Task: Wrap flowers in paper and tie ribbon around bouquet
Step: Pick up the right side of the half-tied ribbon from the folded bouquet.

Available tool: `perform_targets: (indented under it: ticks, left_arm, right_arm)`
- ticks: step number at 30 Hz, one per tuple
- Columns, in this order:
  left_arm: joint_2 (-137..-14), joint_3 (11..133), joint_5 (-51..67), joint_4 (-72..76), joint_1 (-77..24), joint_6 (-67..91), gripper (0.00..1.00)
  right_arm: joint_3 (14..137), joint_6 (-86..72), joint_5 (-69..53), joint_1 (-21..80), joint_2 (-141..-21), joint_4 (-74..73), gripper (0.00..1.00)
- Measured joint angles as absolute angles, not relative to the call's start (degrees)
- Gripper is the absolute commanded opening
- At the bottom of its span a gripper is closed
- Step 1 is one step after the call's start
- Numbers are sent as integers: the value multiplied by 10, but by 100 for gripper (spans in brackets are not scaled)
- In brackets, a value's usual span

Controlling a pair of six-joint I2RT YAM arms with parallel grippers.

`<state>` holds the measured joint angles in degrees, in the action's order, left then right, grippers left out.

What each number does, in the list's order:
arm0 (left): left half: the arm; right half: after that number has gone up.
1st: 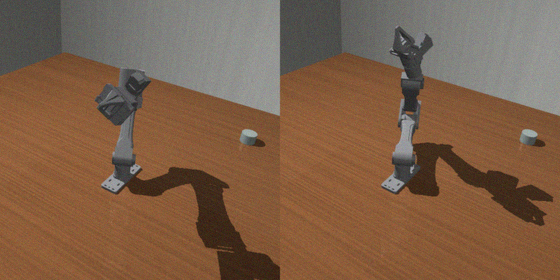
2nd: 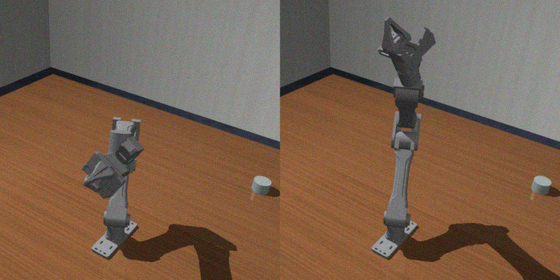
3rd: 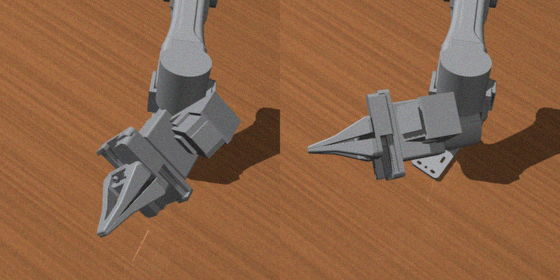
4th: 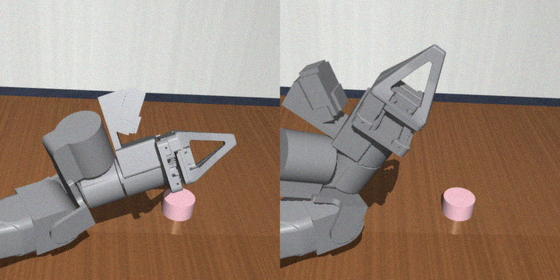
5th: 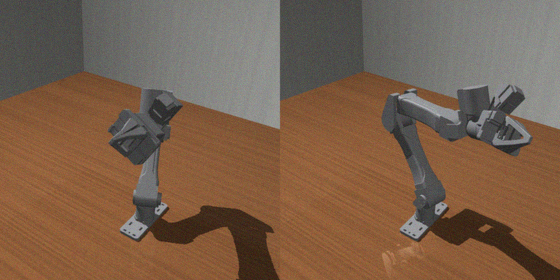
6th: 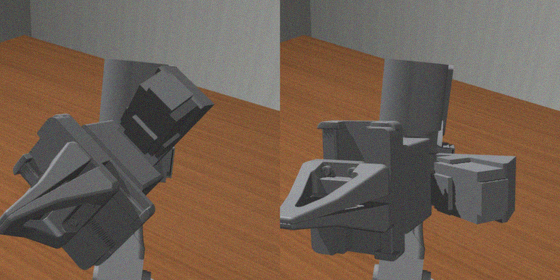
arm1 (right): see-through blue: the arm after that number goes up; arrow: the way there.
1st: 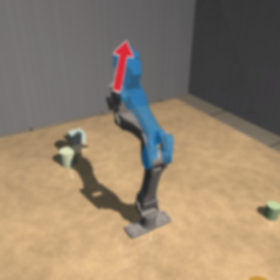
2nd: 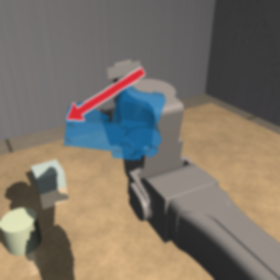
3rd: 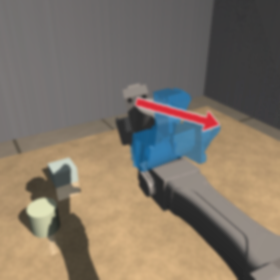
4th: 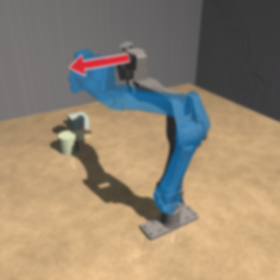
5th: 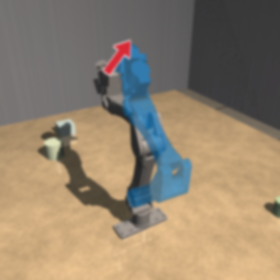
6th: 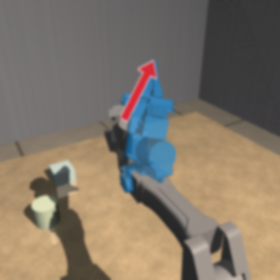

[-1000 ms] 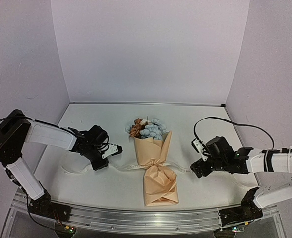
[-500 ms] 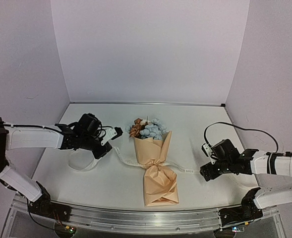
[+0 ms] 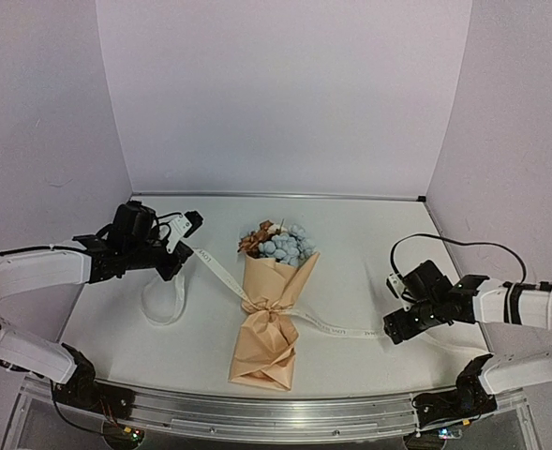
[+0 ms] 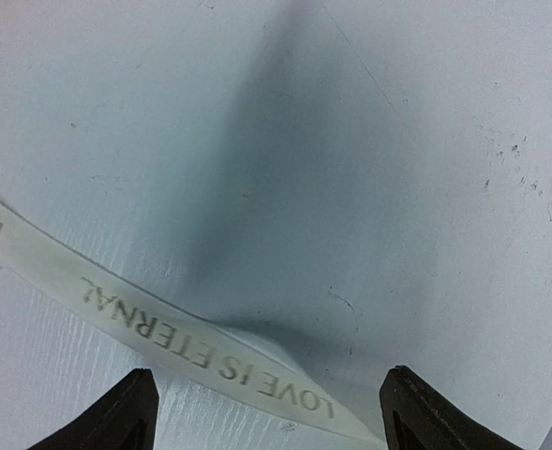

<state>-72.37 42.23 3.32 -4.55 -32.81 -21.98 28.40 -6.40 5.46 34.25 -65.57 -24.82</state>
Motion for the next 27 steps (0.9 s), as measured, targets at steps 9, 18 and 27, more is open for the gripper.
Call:
perform_targets:
  ticks: [9,18,27]
  left_arm:
    - [-732,458,78,-53,-373,-220,0]
    - [-756,491,106,-49,-437,-209,0]
    - [-794,529,109,-38,-549,-204,0]
  right_arm:
    - [306,-76,-13,340,-687,-255,82]
    - [311,-75,-63,341,-718,-256,77]
    - [350,-70,-74,385,-759,-253,74]
